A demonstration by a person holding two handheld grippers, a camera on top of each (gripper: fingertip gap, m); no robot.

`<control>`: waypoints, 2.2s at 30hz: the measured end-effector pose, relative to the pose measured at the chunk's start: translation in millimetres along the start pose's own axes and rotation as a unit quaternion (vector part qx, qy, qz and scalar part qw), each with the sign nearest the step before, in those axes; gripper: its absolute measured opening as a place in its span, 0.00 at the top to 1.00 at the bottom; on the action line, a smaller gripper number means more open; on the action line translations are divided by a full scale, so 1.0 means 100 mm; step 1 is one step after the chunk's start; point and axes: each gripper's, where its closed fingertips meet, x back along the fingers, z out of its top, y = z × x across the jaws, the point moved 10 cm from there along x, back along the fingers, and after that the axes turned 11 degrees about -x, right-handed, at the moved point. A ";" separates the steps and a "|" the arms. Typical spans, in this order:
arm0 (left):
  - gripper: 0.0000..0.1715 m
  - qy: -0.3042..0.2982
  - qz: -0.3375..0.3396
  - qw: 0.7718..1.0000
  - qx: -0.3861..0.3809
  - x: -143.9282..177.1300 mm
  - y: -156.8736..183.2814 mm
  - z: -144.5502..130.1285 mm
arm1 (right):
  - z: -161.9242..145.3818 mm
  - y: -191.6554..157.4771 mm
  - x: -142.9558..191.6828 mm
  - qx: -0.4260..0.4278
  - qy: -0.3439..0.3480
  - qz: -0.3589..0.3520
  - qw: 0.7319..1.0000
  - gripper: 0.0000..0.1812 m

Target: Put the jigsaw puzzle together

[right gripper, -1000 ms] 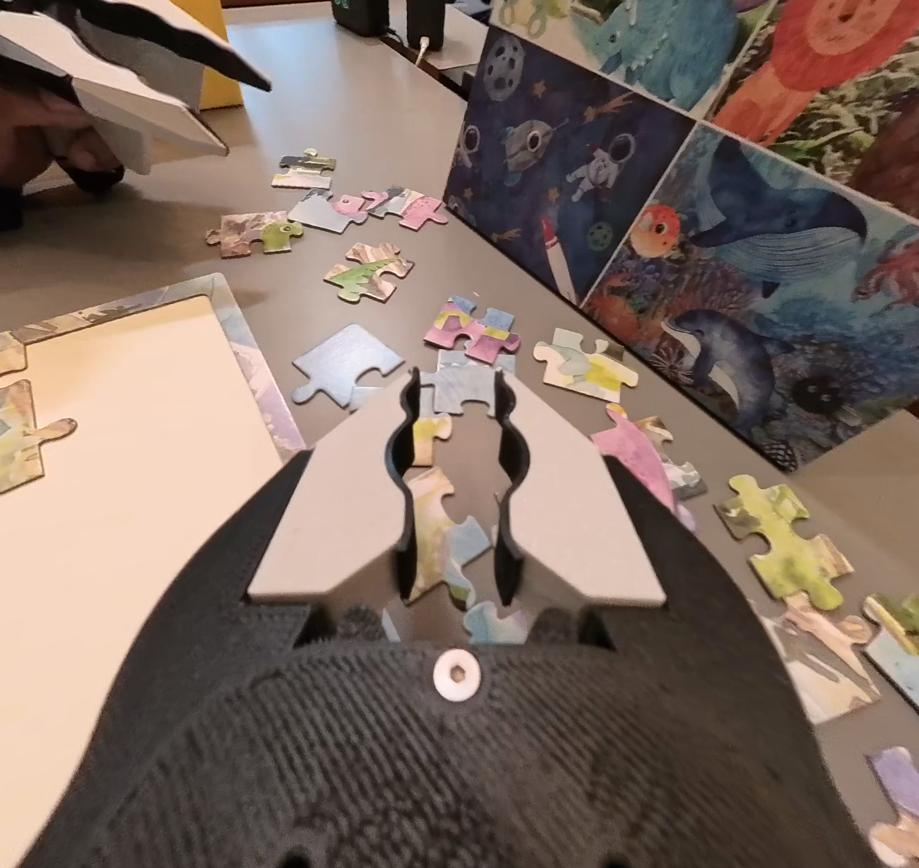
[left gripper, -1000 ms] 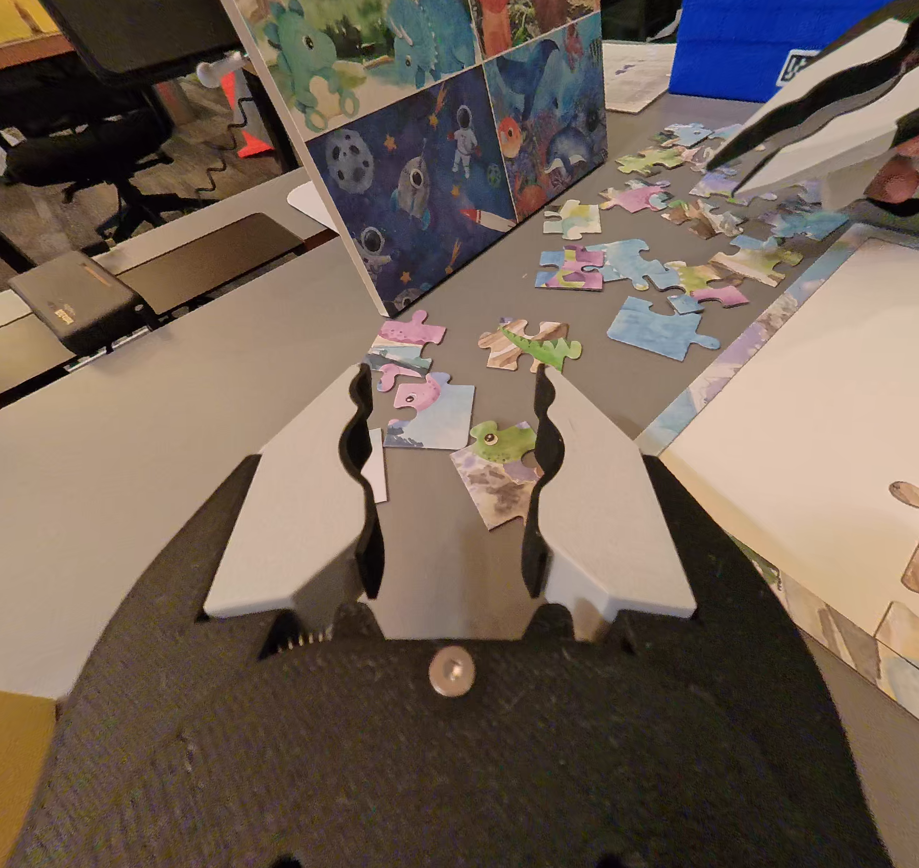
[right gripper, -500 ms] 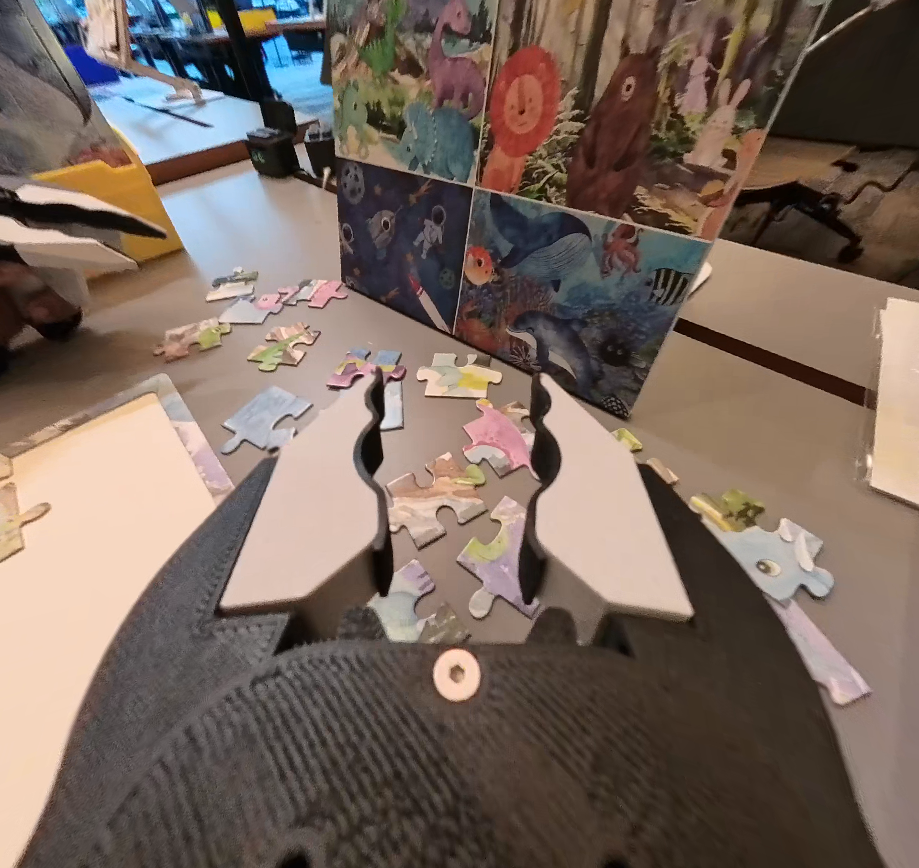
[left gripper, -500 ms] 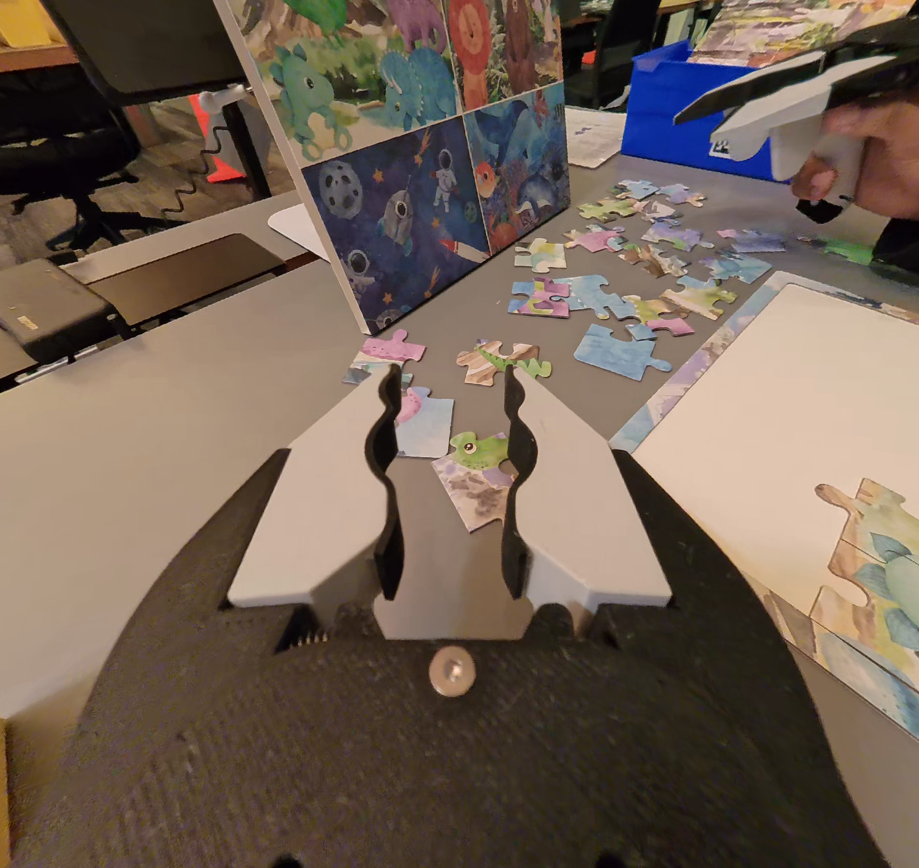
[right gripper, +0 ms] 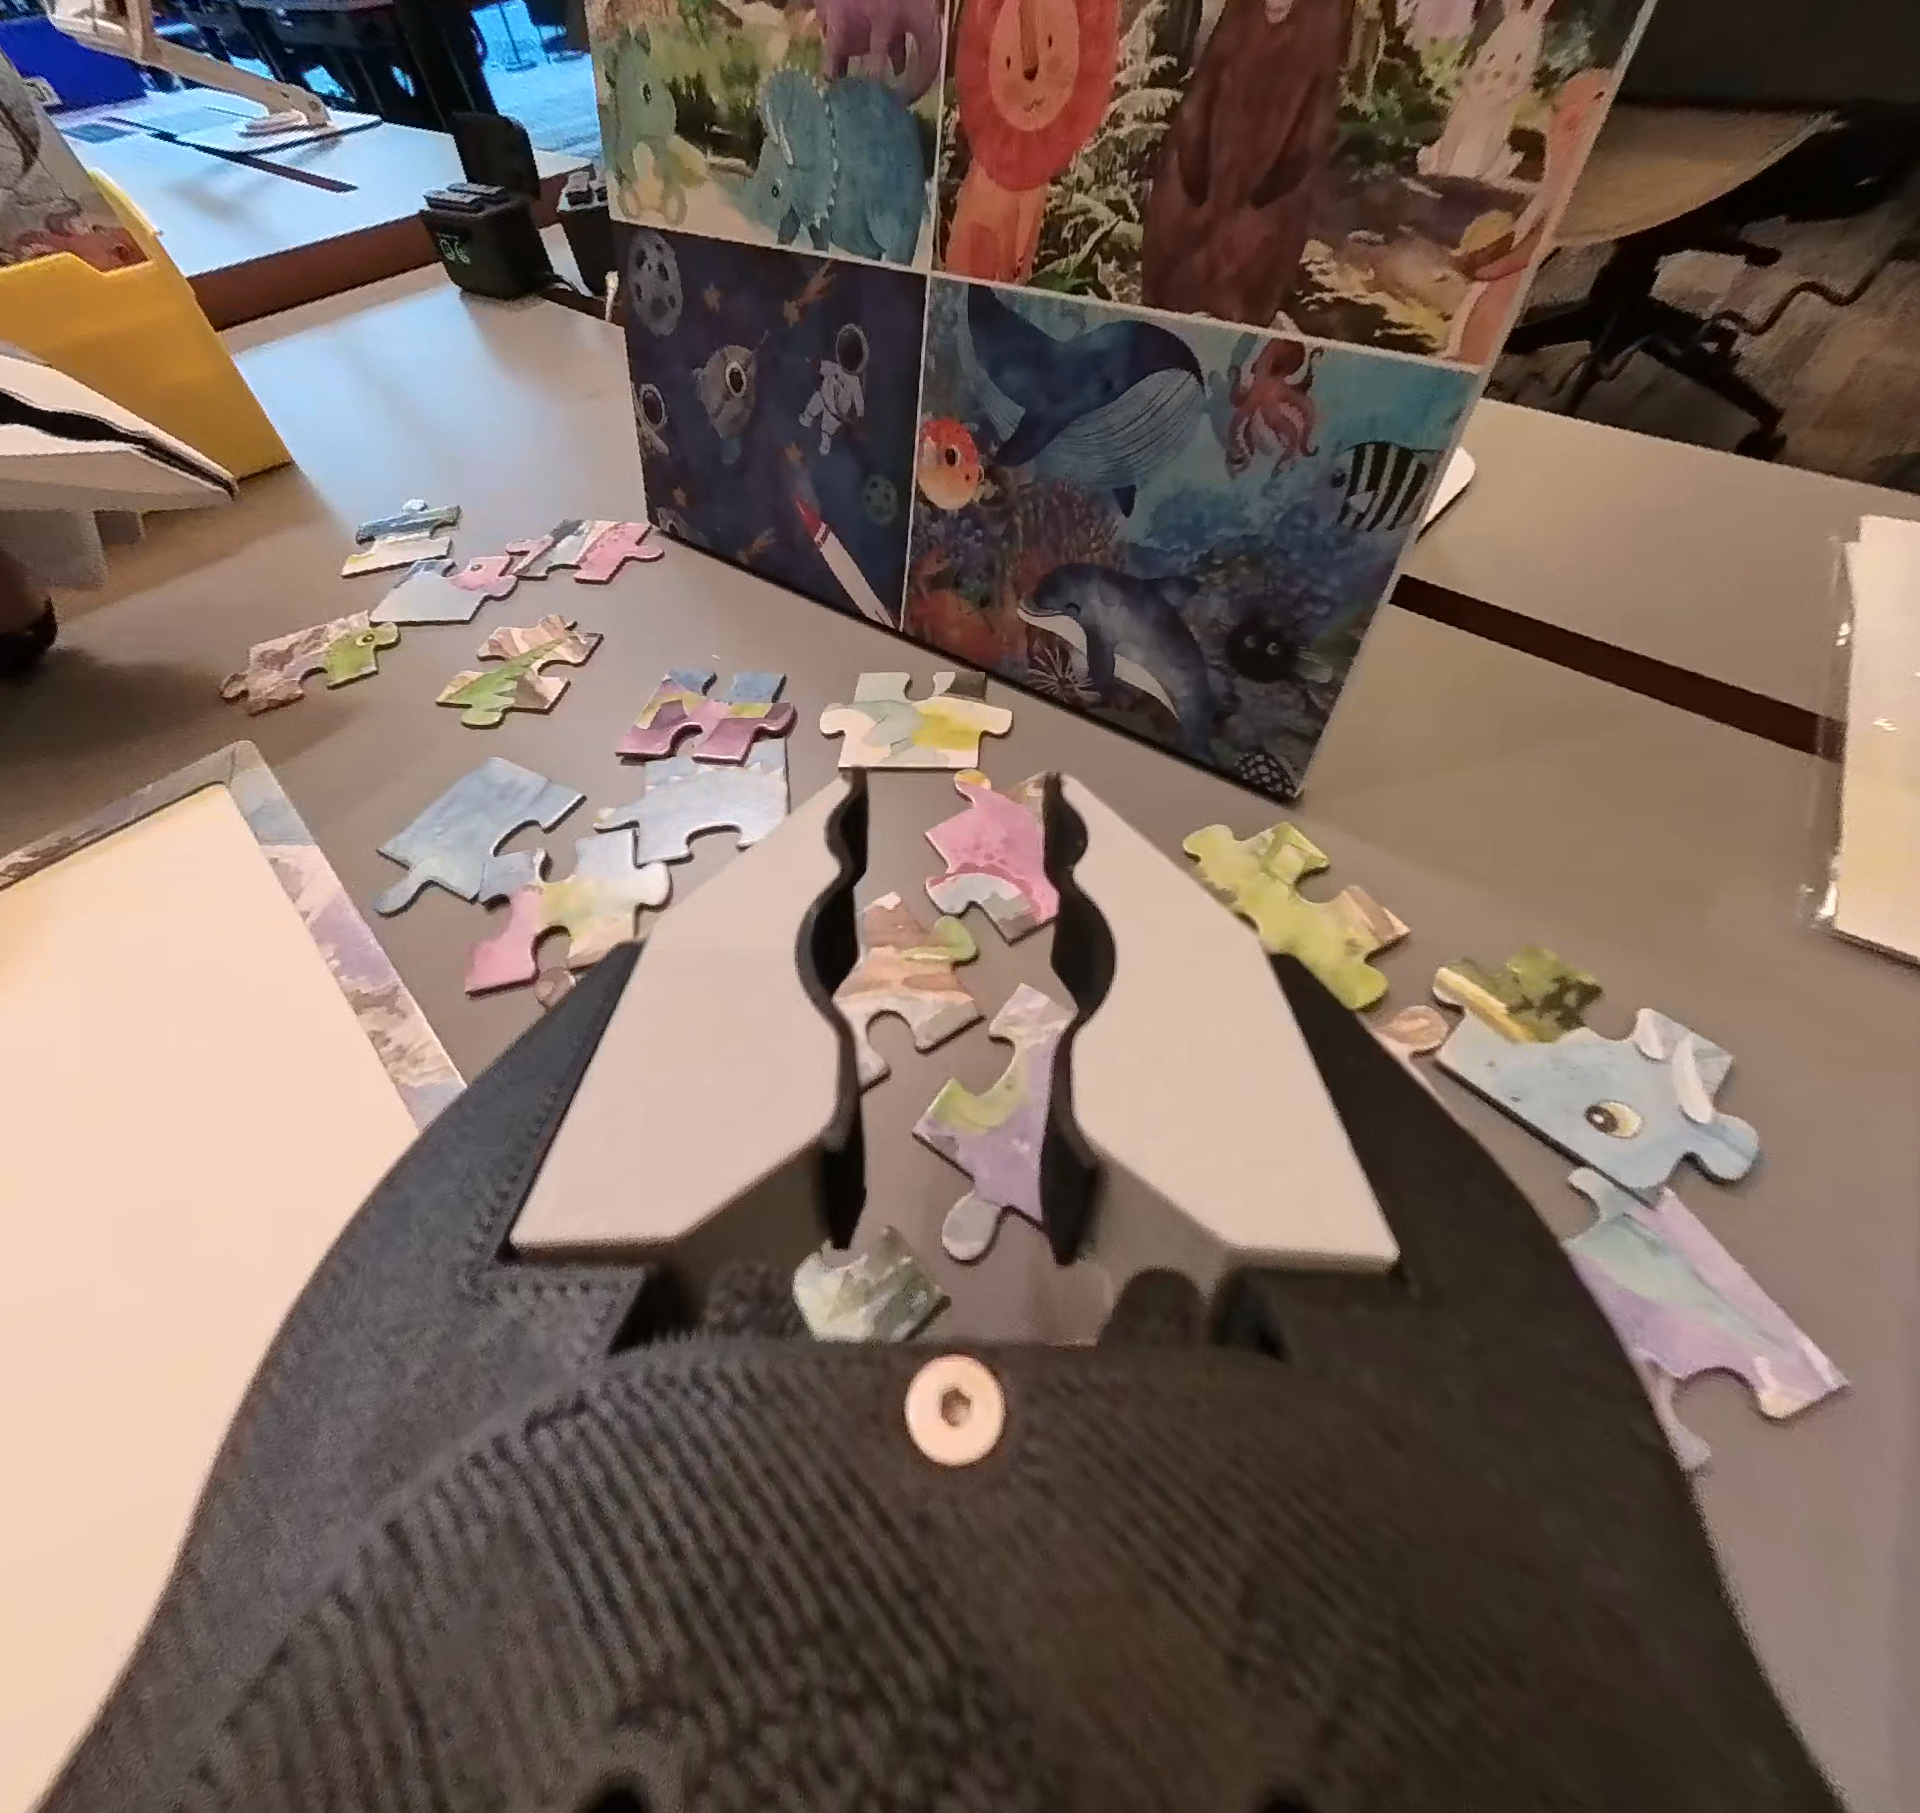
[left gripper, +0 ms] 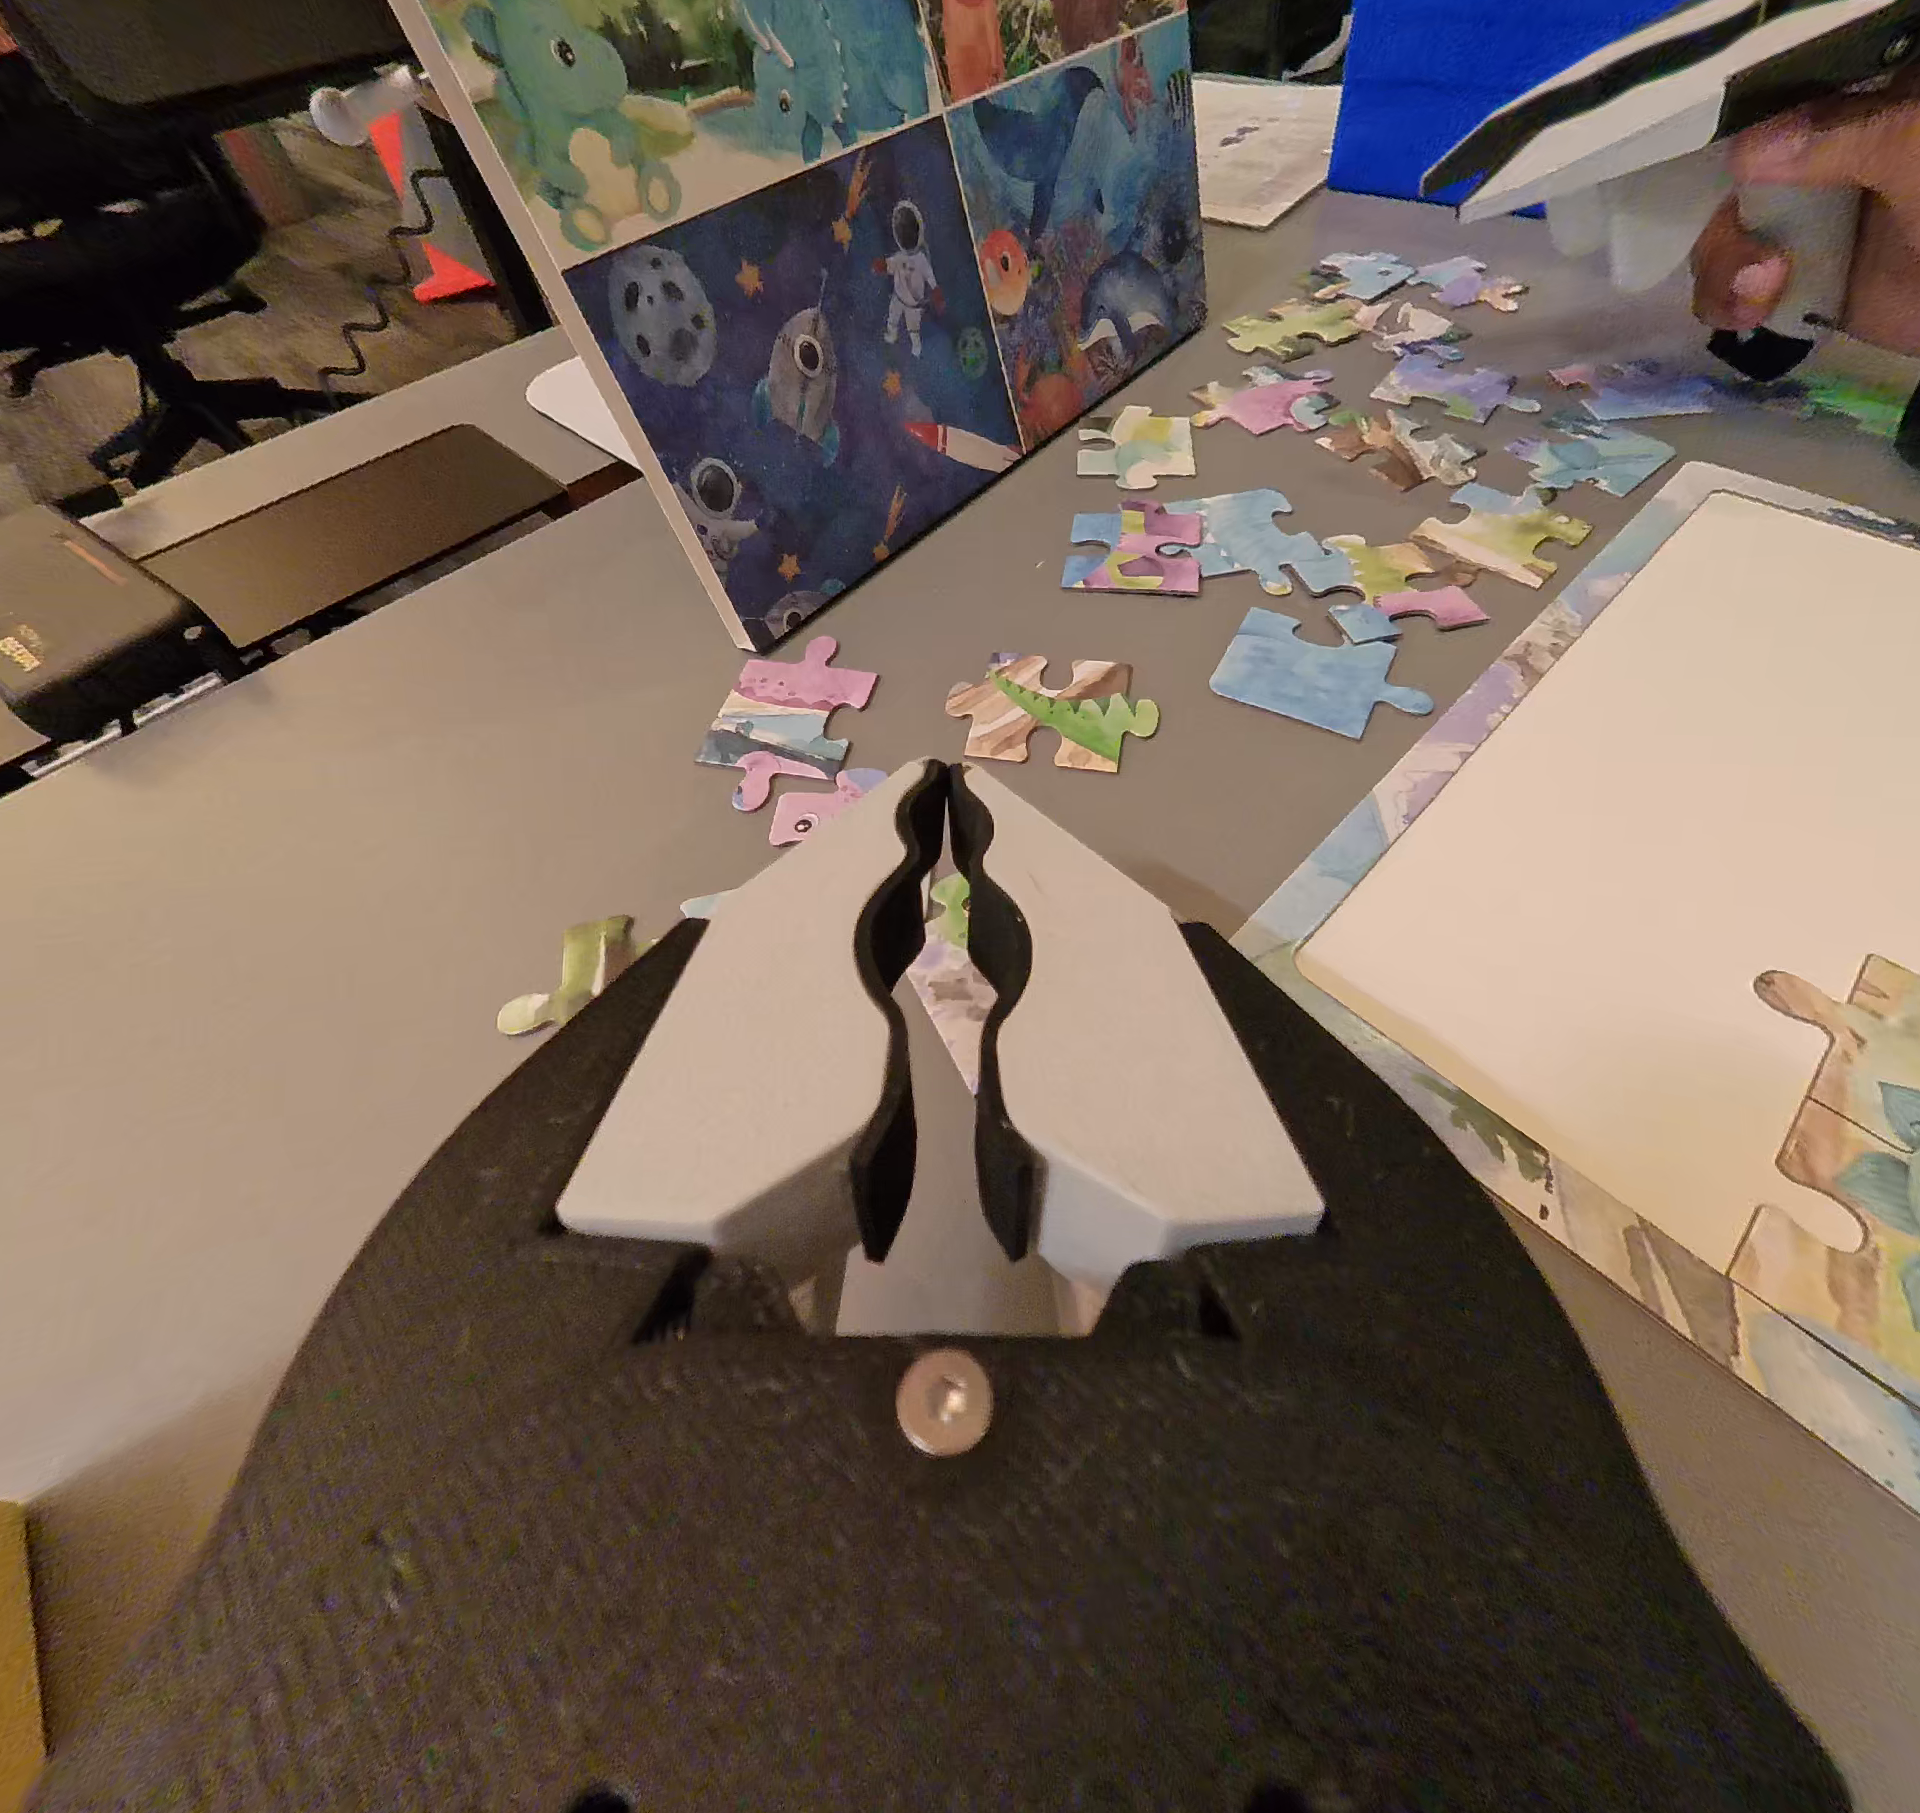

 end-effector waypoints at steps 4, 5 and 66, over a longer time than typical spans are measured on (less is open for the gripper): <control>1.00 0.000 -0.011 1.000 -0.002 0.00 0.01 0.00 | -0.02 -0.01 -0.02 0.002 -0.007 0.002 1.000 0.82; 1.00 0.000 -0.013 1.000 -0.004 -0.01 0.01 0.00 | -0.02 -0.01 -0.02 0.004 -0.009 0.000 1.000 0.82; 0.96 0.000 -0.058 0.998 -0.024 -0.03 0.12 0.05 | -0.01 -0.32 -0.04 0.088 -0.016 0.008 0.996 0.79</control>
